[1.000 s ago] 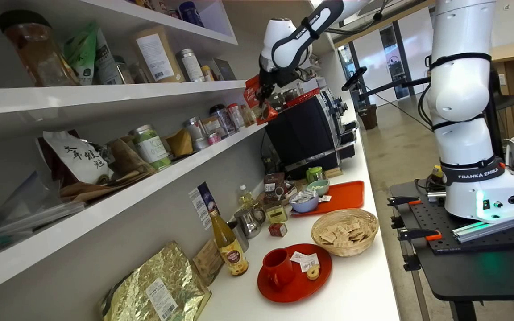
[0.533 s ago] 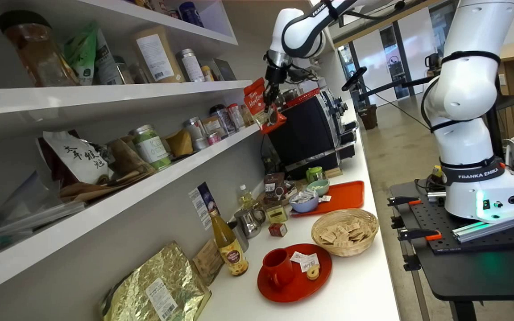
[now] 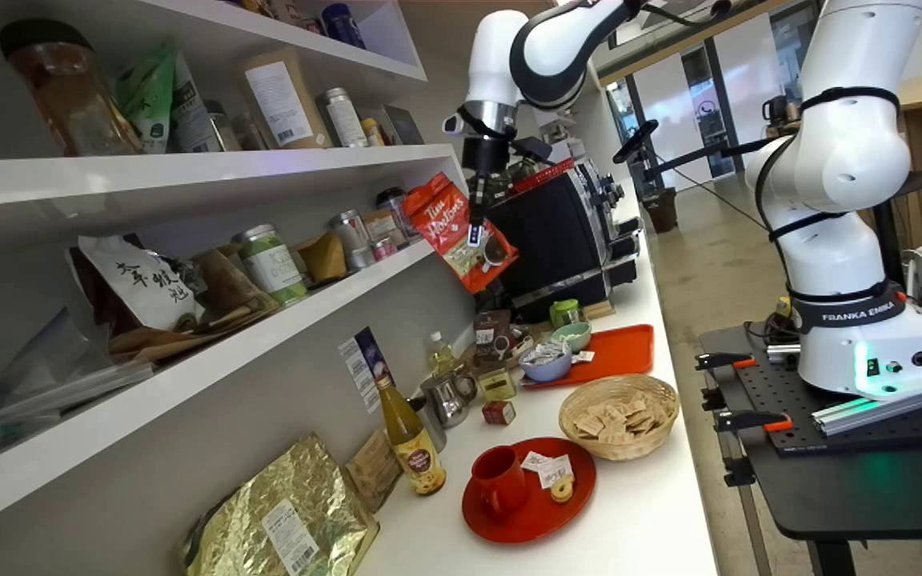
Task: Remove the orange packet from the bottom shelf and put it on the counter
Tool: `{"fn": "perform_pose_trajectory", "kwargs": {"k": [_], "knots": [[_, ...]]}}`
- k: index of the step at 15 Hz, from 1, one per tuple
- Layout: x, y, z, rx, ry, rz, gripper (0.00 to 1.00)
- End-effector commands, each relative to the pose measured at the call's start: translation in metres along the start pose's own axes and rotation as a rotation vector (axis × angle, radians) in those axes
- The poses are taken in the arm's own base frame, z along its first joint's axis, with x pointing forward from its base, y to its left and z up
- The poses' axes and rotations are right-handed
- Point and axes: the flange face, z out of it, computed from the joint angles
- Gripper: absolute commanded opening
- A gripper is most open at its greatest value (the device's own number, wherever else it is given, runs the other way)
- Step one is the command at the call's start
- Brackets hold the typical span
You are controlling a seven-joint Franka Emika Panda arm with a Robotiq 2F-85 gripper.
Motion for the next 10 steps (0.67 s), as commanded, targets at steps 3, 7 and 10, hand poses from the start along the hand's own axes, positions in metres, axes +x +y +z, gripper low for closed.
{"fn": "perform_pose_trajectory", "kwargs": {"k": [3, 7, 10], "knots": [[0.002, -0.143, 0.065, 0.036, -0.009, -0.048, 0.02], [-0.015, -0.228, 0.109, 0.048, 0.035, 0.039, 0.02], [-0.028, -0.256, 0.129, 0.031, 0.06, 0.114, 0.02]]}}
